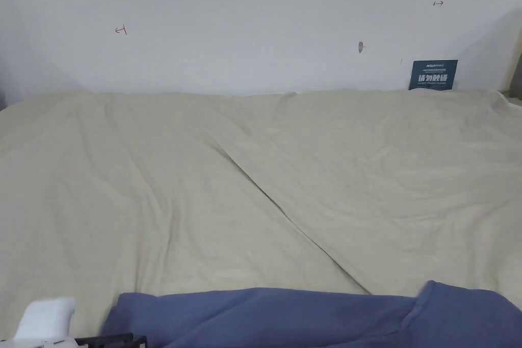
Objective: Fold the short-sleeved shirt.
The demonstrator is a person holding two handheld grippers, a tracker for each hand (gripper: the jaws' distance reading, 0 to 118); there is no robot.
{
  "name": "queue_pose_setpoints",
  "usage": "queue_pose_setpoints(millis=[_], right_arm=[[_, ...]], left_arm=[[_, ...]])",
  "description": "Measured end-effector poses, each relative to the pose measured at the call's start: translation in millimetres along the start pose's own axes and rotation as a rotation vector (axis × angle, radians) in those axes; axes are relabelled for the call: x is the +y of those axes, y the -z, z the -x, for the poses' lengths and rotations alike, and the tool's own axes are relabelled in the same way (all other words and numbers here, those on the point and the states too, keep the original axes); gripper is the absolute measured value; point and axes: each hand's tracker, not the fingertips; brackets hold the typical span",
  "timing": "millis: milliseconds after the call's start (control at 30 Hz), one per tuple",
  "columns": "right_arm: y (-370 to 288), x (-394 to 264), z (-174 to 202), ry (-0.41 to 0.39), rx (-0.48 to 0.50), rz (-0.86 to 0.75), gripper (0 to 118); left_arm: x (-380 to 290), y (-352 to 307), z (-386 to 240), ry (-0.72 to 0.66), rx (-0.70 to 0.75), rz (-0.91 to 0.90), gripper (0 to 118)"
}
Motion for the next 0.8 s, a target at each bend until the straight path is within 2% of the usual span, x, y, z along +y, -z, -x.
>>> queue_pose_setpoints(millis=[33,67,167,200,233,300,333,400,433,467,567,700,767,800], right_arm=[[-9.4,4.5,4.5,-0.007,-0.014,-0.044,84],[-17.0,7.5,7.1,-0.003,0.016,-0.104,84],[-37.1,17.9,19.5,0.042,0.148,-0.206,81],[-38.5,21.8,26.9,0.058,0.196,-0.206,75],[-39.1,25.7,36.4,0.056,0.251,-0.207,59],[-31.4,25.7,49.6,0.017,0.322,-0.198,12],[-26.4,25.1,63.2,0.0,0.336,-0.196,0],[-12.0,23.2,88.9,-0.017,0.4,-0.166,0],[-3.2,21.8,101.8,-0.03,0.47,-0.119,0],[3.3,19.1,114.2,-0.047,0.509,-0.085,0],[27.2,6.6,153.5,-0.129,0.514,-0.034,0],[36.2,-1.0,199.0,-0.145,0.585,0.037,0],[39.0,-3.9,210.1,-0.152,0.566,0.041,0],[46.1,-4.1,204.3,-0.154,0.565,0.047,0]], left_arm=[[3.8,-6.7,-0.6,-0.009,0.0,-0.006,117],[5.7,-14.6,-2.4,-0.009,0.006,-0.008,117],[5.7,-33.3,-5.8,0.0,-0.013,-0.067,116],[3.7,-37.6,-6.1,-0.015,-0.028,-0.077,110],[1.5,-41.4,-5.2,-0.038,-0.056,-0.095,90],[-4.4,-46.2,-1.3,-0.075,-0.085,-0.124,38],[-8.4,-46.8,-0.1,-0.09,-0.091,-0.124,12],[-18.3,-46.6,2.7,-0.094,-0.072,-0.114,7],[-23.2,-46.5,5.1,-0.093,-0.064,-0.111,0],[-28.8,-45.3,8.5,-0.1,-0.064,-0.1,0],[-43.5,-43.3,21.8,-0.171,-0.095,-0.083,0],[-49.0,-41.1,39.3,-0.22,-0.117,-0.079,0],[-45.8,-40.8,41.6,-0.202,-0.104,-0.074,0],[-44.4,-39.7,44.2,-0.197,-0.111,-0.072,0]])
